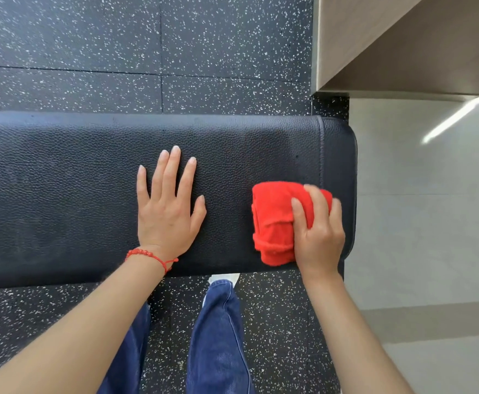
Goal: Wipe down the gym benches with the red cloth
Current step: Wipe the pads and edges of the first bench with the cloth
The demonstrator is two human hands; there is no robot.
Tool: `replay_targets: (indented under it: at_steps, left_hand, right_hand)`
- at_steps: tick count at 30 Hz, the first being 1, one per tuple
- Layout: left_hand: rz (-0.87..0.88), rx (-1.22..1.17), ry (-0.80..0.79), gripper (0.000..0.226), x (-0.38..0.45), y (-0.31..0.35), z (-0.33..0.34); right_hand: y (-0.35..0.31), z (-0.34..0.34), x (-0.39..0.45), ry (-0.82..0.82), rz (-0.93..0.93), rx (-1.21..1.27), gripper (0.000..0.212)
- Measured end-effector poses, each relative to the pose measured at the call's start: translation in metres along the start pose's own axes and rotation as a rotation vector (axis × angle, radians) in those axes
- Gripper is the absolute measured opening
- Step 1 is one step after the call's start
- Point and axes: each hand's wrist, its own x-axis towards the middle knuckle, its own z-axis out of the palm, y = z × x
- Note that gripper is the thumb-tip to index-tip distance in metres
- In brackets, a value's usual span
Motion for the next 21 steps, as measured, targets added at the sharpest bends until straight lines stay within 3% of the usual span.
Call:
replay_targets:
  at_steps: [5,12,16,21]
  left_hand:
    - [0.001,0.009,0.000,0.054,0.000,0.000,0.000]
    - [-0.004,0.016,0.000,0.054,0.001,0.001,-0.001]
    - [-0.006,0.005,-0.002,0.054,0.001,0.002,-0.003]
    - [-0.011,-0.001,-0.005,0.055,0.001,0.003,-0.003]
  right_hand:
    - [0.016,-0.011,-0.027,-0.029,-0.005,-0.053,0.041]
    - [0.010,-0.001,0.037,0.002,-0.048,-0.044,0.031]
    - [0.002,0.008,0.082,0.011,-0.019,-0.032,0.036]
    - [0.001,0.008,0.086,0.004,0.000,-0.029,0.032]
